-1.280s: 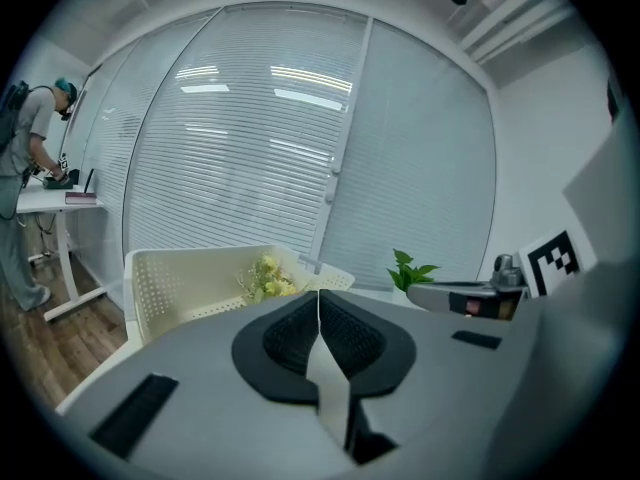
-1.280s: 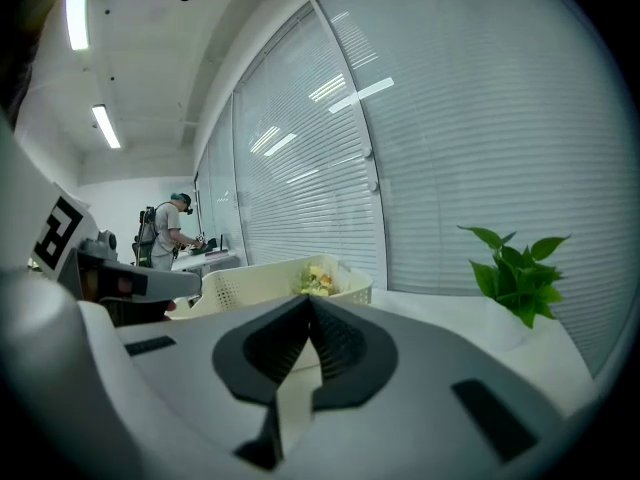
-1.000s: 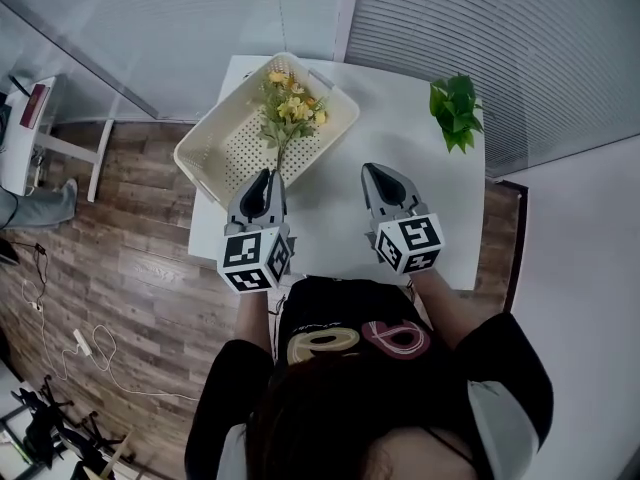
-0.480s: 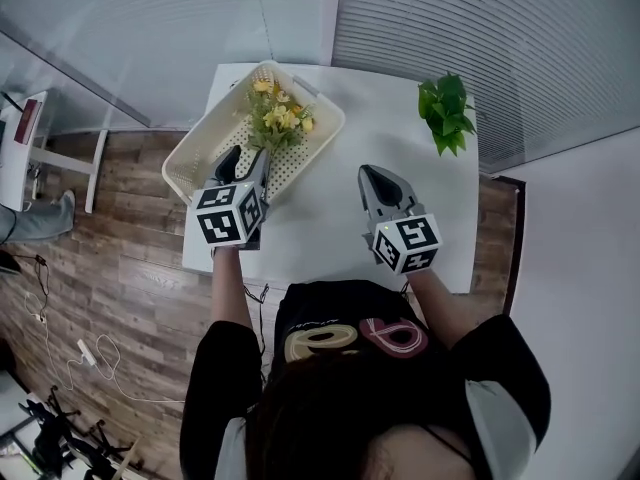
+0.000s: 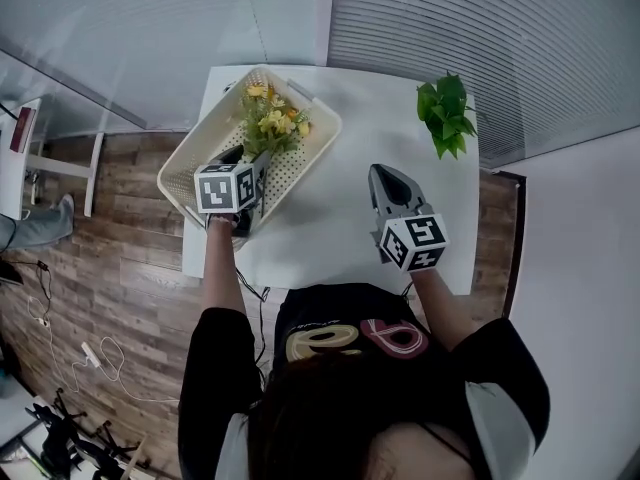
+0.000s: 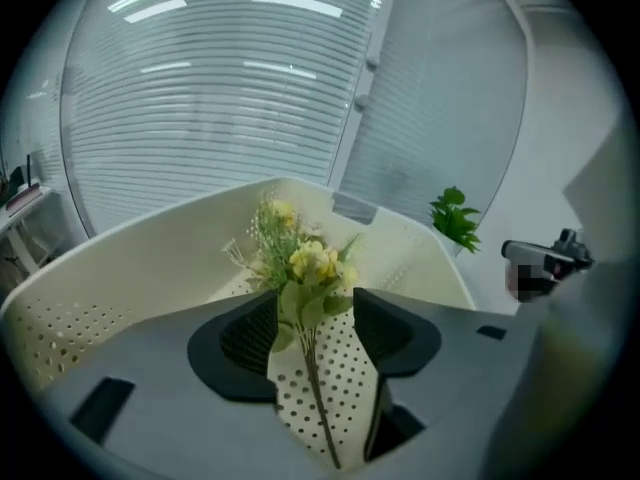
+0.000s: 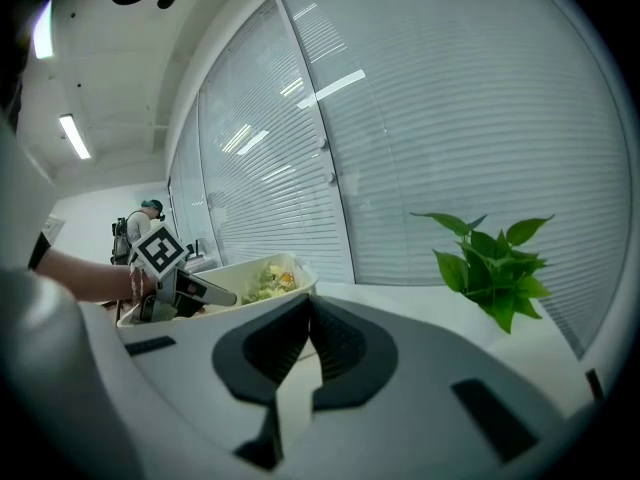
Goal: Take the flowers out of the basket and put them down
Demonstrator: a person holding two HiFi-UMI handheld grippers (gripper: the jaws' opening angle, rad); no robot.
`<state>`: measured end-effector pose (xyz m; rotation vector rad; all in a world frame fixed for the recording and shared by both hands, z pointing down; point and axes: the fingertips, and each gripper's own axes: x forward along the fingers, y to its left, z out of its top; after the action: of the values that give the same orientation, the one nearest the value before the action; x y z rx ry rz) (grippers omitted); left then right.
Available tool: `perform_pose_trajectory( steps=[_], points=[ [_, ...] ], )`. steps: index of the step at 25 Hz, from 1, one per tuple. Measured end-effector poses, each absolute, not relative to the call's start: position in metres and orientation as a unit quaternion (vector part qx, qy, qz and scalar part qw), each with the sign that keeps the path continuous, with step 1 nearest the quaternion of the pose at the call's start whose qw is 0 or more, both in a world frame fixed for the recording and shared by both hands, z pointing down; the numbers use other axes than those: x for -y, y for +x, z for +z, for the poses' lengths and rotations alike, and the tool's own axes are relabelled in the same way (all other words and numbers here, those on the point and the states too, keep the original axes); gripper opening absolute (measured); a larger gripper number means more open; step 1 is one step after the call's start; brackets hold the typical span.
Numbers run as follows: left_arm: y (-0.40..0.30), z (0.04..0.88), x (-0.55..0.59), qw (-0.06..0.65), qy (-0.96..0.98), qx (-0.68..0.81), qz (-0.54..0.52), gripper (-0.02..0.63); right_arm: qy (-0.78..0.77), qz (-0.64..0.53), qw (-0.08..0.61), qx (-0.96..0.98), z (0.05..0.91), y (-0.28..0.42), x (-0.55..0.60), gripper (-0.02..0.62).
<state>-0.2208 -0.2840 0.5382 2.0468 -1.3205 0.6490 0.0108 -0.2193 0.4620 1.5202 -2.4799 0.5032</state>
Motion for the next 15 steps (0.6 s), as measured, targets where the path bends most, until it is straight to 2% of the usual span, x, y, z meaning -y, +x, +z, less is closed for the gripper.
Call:
perform_pose_trajectory(
  steps=[9,15],
  points=[
    [-0.215,0.606,0.279,0.331,0.751,0.460,0.337,0.241,0.530,0.179,0.099,0.823,0.472,0.024,0.232,0.011],
    [-0.221,0.627,0.283,0.339,0.734,0.477,0.346,0.241,0.542,0.181,0.109,0.813,0.478,0.032,0.237,0.011]
  ],
)
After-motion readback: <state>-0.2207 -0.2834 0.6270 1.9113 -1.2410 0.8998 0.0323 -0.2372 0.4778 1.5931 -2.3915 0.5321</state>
